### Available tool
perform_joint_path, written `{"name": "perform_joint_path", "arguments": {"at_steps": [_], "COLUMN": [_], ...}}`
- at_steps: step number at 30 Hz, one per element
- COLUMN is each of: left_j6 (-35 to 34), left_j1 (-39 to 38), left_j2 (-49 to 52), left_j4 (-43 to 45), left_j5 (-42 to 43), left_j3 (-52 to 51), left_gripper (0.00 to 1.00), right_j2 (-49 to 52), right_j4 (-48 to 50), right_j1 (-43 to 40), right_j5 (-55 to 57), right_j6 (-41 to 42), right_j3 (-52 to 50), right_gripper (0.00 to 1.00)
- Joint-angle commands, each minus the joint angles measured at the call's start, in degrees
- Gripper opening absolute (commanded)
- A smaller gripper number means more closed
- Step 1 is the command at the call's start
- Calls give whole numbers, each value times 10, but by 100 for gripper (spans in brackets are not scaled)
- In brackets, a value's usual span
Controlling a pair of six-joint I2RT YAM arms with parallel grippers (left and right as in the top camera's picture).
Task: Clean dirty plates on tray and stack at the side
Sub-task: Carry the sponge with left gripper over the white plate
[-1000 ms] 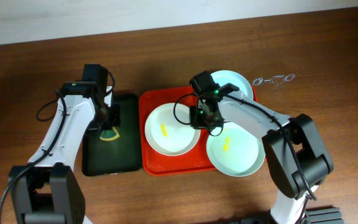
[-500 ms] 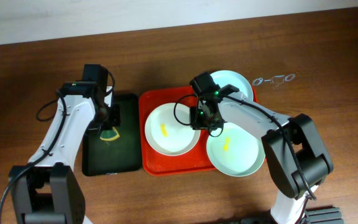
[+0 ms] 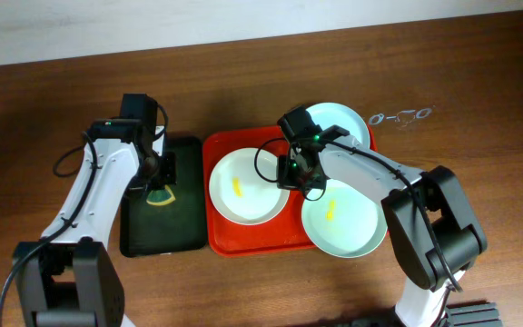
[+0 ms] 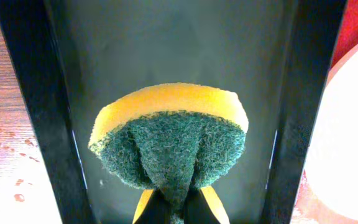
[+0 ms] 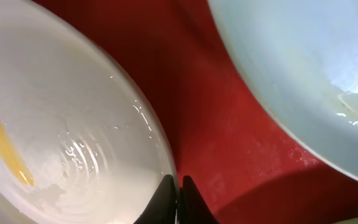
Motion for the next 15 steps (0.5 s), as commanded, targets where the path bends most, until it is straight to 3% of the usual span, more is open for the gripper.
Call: {"name": "perform_joint_path", "arguments": {"at_steps": [1, 6, 10, 12, 15], "left_j6": [3, 3, 3, 3, 3], "left_j1": [3, 3, 3, 3, 3], "left_j2": [-11, -11, -11, -11, -11], "left_j4": [-1, -1, -1, -1, -1], "left_j5": [7, 7, 7, 7, 7], "left_j3": [3, 3, 3, 3, 3], "left_gripper": [0, 0, 0, 0, 0], "right_j2": [-18, -18, -18, -18, -18], "right_j4": [4, 5, 4, 4, 4], "right_j1": [2, 2, 2, 2, 1], "right_j5": [2, 3, 4, 4, 4], "right_j6": [24, 23, 23, 20, -32], "right_j3": [-3, -3, -3, -3, -3], "right_gripper": [4, 5, 12, 22, 25]}}
